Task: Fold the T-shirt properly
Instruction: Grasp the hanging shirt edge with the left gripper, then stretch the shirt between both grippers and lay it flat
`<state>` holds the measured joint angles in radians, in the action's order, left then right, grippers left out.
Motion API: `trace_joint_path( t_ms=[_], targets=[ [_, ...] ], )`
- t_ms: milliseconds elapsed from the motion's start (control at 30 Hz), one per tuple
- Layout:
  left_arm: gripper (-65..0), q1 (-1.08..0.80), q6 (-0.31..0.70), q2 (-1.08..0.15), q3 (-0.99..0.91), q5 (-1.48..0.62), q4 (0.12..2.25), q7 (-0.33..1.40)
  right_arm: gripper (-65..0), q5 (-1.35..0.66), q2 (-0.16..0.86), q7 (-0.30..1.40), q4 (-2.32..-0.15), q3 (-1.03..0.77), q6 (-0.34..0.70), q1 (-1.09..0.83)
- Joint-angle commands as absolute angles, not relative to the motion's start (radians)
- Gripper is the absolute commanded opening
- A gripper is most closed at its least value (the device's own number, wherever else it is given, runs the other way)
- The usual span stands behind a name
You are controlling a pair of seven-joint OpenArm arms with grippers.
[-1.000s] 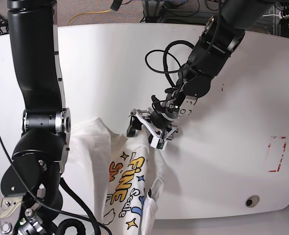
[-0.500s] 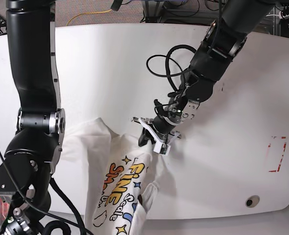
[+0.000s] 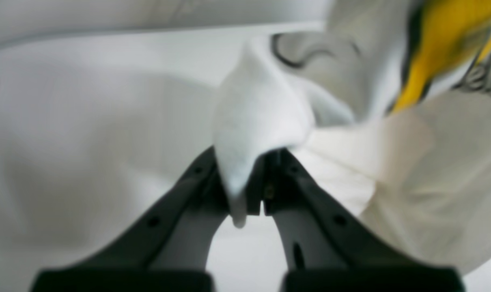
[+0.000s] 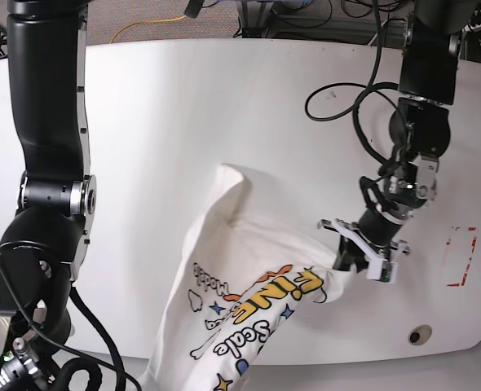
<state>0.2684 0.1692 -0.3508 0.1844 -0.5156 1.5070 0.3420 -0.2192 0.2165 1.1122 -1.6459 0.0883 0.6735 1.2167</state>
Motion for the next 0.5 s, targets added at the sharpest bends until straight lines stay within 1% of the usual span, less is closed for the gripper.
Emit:
trace_joint_path(
  t_ms=[0,67,167,300,467],
  targets=[
    [-65.0,0.294,0.165,-0.412,0.134,-0.519,1.589,0.348,-65.0,-0.217,0.222,1.090,-1.655,0.056,0.665,1.248],
    [-65.0,0.294,0.166,-0.458,0.107,-0.530,1.632,0.364,-65.0,-0.217,0.222,1.090,-1.655,0.042,0.665,1.234],
    [-65.0,0.295,0.166,-0.544,0.062,-0.608,1.664,0.377,-65.0,-0.216,0.222,1.090,-1.653,0.019,0.665,1.208],
    [-65.0,0.300,0.180,-0.633,0.016,-0.716,1.662,0.377,-65.0,-0.145,0.223,1.090,-1.653,-0.018,0.673,1.150],
    [-65.0,0.280,0.229,-0.664,0.007,-0.733,1.661,0.377,-65.0,-0.107,0.223,1.090,-1.653,-0.145,0.676,1.041]
  ],
)
